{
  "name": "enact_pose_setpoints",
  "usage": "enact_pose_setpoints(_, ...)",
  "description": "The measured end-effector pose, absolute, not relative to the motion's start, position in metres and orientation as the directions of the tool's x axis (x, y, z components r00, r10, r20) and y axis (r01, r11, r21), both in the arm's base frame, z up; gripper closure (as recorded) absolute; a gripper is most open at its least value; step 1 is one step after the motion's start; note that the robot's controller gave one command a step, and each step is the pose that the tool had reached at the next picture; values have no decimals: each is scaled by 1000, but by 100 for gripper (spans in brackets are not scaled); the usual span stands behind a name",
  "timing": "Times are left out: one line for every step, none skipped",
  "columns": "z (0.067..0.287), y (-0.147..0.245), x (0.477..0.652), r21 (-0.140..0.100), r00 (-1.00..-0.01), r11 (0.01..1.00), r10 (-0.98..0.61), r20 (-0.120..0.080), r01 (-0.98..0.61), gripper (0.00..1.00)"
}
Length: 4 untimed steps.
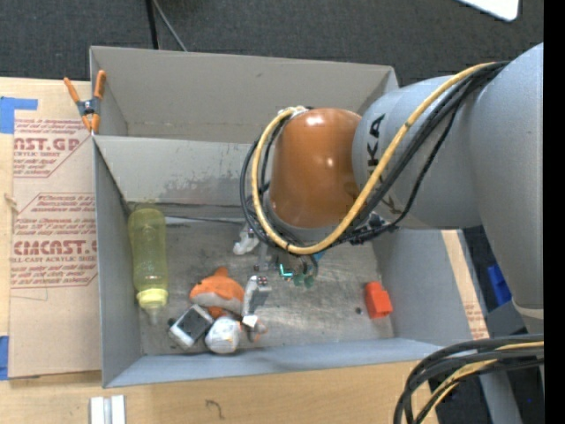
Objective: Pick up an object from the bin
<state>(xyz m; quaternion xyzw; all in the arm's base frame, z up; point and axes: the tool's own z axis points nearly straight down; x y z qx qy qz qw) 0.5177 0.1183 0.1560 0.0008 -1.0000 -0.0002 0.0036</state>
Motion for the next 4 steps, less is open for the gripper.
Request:
enact_pose_setpoints(160,118,520,1,-1000,1000,-1,0,-1,0)
enact_pose_setpoints(119,114,516,3,-999,999,32,-9,32,0)
enact_pose_setpoints(85,113,511,0,-994,994,-108,3,-108,0)
enact_pose_setpoints(82,140,543,0,-996,996,94,-13,94,100)
